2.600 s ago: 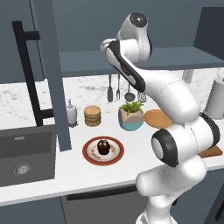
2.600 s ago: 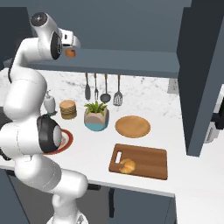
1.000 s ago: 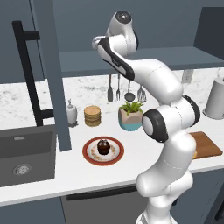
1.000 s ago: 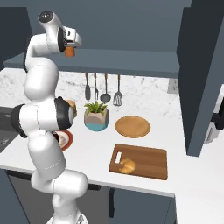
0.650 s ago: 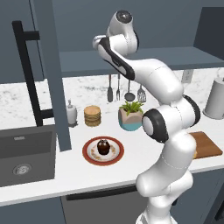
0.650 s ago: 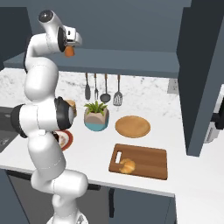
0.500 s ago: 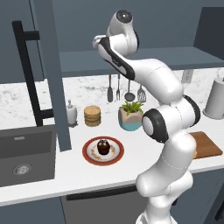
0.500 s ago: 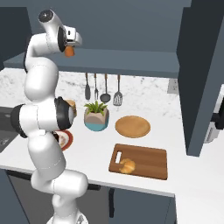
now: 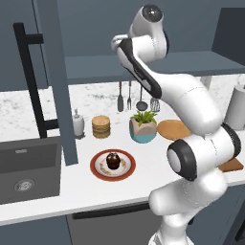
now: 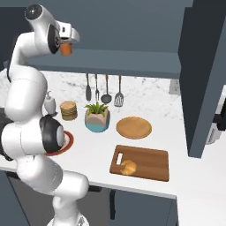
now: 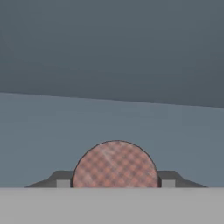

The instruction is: From the different types of pastries on the counter, select a croissant and place it on the cutting board. Then retrieve a jar of jam from the cabinet and place it alongside the croissant on the cutting board.

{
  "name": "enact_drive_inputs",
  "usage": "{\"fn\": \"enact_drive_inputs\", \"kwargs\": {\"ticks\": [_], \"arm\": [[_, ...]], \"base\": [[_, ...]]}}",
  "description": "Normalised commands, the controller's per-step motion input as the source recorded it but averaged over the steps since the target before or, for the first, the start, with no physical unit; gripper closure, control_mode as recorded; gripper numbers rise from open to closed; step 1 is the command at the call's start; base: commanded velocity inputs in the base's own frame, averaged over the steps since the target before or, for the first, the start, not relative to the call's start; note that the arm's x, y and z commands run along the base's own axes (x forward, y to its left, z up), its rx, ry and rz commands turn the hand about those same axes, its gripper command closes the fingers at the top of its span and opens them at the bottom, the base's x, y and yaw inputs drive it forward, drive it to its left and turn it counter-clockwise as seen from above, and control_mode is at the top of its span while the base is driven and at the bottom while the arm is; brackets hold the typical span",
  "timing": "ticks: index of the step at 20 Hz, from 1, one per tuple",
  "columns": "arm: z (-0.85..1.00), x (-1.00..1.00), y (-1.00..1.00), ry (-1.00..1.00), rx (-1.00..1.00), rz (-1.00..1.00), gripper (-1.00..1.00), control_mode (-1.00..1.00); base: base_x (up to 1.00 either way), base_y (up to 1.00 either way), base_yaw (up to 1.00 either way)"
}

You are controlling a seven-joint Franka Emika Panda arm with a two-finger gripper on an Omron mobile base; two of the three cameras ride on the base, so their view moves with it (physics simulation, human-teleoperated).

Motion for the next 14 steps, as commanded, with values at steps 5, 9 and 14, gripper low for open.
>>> {"fn": "enact_drive_inputs", "kwargs": {"ticks": [5, 9, 14], "arm": [[0.01, -1.0, -0.88, -0.25, 0.01, 0.01, 1.0, -1.0], [0.12, -1.0, -0.88, -0.31, 0.05, 0.02, 1.0, -1.0], [0.09, -1.0, -0.82, -0.32, 0.03, 0.03, 1.0, -1.0]], "base": [[0.0, 0.0, 0.0], [0.0, 0.0, 0.0], [0.0, 0.0, 0.0]]}}
